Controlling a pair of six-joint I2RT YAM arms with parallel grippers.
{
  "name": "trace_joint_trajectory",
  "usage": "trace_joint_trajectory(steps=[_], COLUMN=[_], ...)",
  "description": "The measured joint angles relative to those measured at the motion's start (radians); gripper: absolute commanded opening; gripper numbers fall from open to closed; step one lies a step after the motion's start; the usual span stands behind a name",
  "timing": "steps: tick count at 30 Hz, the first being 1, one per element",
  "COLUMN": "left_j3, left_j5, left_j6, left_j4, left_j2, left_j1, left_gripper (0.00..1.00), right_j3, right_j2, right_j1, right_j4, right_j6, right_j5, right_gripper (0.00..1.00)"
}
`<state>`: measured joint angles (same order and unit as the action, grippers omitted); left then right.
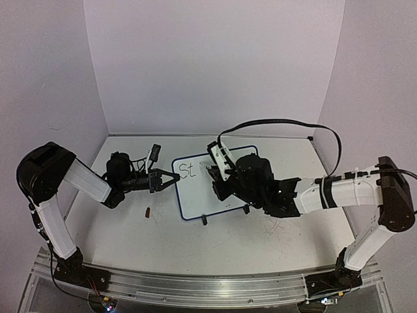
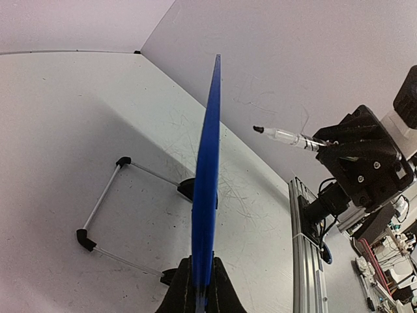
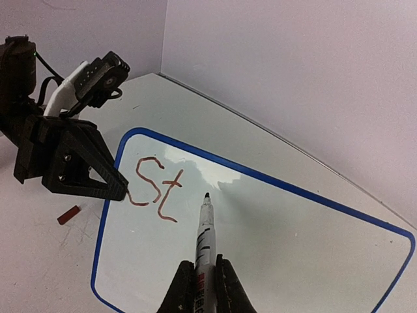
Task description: Write a sentence on the whiteboard
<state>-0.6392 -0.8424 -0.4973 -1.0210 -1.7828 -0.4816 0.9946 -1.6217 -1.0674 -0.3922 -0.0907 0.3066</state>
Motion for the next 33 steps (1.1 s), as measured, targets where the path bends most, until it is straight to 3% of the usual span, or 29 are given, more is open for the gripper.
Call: trace_joint_trajectory(steps=[6,33], left_j3=[0.000,0.000], left_j5=[0.000,0.000], left_j6=[0.000,0.001], left_j4=[0.001,0.003], left_j2=[0.001,0.002], left_j1=[0.000,0.000], left_gripper=[0.00,0.00], right_j3=[0.050,0.068], right_j2=[-0.068,-0.094], right_j1=[0.001,0.002], right_j4=[0.006,0.002], right_j6=[-0.020,-0.024], right_j5=[-0.036,-0.003], right_gripper=[0.00,0.00])
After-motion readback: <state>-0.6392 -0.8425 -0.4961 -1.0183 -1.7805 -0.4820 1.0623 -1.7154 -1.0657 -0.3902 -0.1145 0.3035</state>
